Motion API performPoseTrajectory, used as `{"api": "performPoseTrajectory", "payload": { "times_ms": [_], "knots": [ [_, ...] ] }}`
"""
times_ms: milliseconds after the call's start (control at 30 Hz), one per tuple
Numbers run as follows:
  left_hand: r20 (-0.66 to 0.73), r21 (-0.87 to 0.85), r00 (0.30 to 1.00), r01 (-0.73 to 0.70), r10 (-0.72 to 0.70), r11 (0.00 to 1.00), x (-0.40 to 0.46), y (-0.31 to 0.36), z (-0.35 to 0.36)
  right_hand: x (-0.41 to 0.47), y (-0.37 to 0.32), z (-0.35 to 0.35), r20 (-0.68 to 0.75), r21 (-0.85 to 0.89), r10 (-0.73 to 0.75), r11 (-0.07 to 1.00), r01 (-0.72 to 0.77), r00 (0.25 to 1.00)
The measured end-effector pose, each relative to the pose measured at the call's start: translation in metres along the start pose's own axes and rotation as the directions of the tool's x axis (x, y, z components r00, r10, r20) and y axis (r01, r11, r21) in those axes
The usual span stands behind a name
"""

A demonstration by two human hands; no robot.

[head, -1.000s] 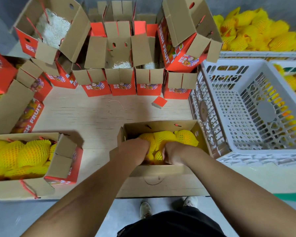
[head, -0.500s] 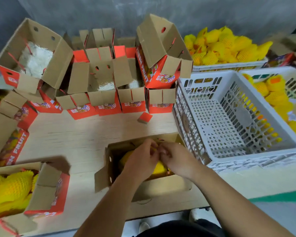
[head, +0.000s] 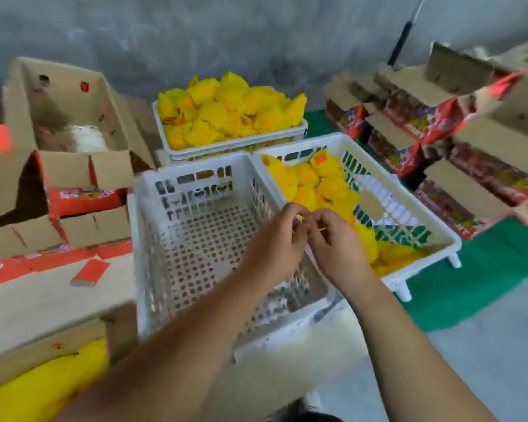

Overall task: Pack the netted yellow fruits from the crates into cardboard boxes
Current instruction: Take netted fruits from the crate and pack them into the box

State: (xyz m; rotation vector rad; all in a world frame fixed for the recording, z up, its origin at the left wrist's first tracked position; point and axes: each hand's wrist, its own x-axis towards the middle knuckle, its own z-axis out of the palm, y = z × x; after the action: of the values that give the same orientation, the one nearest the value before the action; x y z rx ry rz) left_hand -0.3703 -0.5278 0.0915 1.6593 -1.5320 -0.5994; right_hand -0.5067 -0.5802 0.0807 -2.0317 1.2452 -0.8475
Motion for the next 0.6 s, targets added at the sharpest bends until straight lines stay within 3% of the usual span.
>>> {"api": "performPoseTrajectory", "payload": {
  "times_ms": [100, 233, 367, 500, 600],
  "knots": [
    [0.053, 0.117, 0.998, 0.009, -0.016, 0.993, 0.059, 0.004, 0.063, 0.030, 0.064, -0.034, 0.031, -0.067, 0.099, 0.993, -0.097, 0.995],
    [0.157, 0.567, 0.988, -0.079, -0.013, 0.820, 0.112, -0.017, 0.100, 0.073, 0.140, -0.066, 0.279, -0.335, 0.241, 0.932, -0.141, 0.930],
    [0.034, 0.627, 0.997, 0.036, -0.073, 0.778, 0.123, -0.032, 0.106, 0.114, 0.191, -0.075, 0.413, -0.635, 0.415, 0.769, -0.070, 0.811],
    [0.006, 0.654, 0.997, 0.058, -0.081, 0.754, 0.123, -0.035, 0.110, 0.118, 0.216, -0.058, 0.505, -0.657, 0.592, 0.736, -0.166, 0.629],
    [-0.014, 0.661, 0.994, 0.088, -0.105, 0.745, 0.127, -0.034, 0.110, 0.117, 0.224, -0.047, 0.528, -0.699, 0.563, 0.713, -0.051, 0.636]
  ]
}}
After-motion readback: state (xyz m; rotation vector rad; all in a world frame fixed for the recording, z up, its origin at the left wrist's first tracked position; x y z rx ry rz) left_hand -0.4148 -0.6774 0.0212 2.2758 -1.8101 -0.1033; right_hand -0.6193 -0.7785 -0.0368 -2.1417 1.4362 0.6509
